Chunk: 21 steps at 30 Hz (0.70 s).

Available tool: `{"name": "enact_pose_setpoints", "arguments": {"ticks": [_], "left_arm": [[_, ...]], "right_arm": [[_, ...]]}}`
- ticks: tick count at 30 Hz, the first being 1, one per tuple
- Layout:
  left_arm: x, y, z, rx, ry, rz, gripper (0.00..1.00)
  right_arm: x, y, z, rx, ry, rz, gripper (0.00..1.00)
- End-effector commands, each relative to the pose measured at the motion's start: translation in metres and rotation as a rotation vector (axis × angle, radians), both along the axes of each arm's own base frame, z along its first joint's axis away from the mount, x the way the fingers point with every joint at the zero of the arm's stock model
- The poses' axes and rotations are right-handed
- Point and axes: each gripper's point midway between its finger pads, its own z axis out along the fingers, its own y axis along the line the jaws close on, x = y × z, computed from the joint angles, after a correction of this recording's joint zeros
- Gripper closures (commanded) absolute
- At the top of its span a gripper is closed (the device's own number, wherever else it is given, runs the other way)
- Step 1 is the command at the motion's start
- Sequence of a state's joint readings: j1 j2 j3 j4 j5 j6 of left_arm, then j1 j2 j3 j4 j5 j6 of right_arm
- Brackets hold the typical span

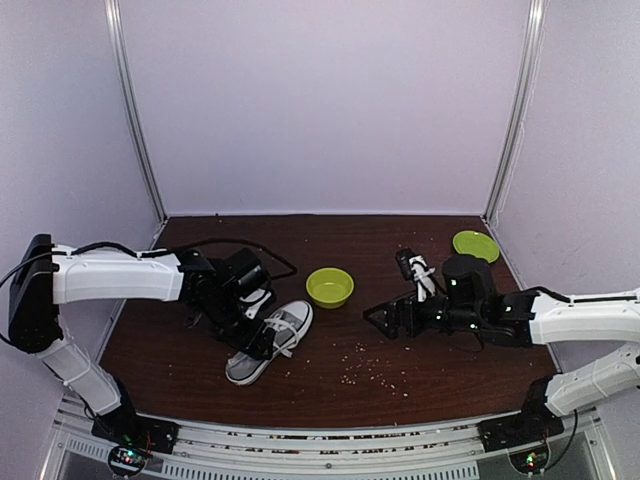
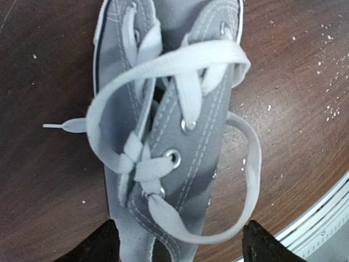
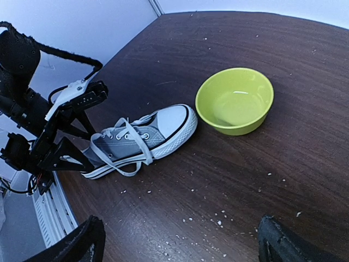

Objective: Tie the shoes

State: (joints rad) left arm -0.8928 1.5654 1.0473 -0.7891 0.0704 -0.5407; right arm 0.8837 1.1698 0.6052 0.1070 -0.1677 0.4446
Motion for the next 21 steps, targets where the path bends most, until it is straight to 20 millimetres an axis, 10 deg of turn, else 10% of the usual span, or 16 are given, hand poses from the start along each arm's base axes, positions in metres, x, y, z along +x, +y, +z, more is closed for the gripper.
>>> {"name": "enact_pose_setpoints", "arguments": {"ticks": [1,4,10,15,21], "left_arm": [[0.000,-0.016,-0.006,-0.102,0.000,0.008,0.23],[-0.003,-0.007,-0.024,-0.096,0.023,0.032,0.34],[0.009,0.004,-0.027,-0.056,-0.040,0.069,0.96],[0.050,0.033,0.053,0.078,-0.328,0.061,1.00],[0.051,0.013,0.127,0.015,-0.415,-0.057,1.00]], "right_arm": [[0.005,0.029,0.028,0.107,-0.033,0.004,0.03],[0.005,0.036,0.028,0.102,-0.039,0.018,0.03],[0.009,0.034,0.032,0.085,-0.062,0.000,0.03],[0.013,0.034,0.036,0.085,-0.080,-0.013,0.03],[0.031,0.019,0.045,0.055,-0.123,-0.126,0.02]]}}
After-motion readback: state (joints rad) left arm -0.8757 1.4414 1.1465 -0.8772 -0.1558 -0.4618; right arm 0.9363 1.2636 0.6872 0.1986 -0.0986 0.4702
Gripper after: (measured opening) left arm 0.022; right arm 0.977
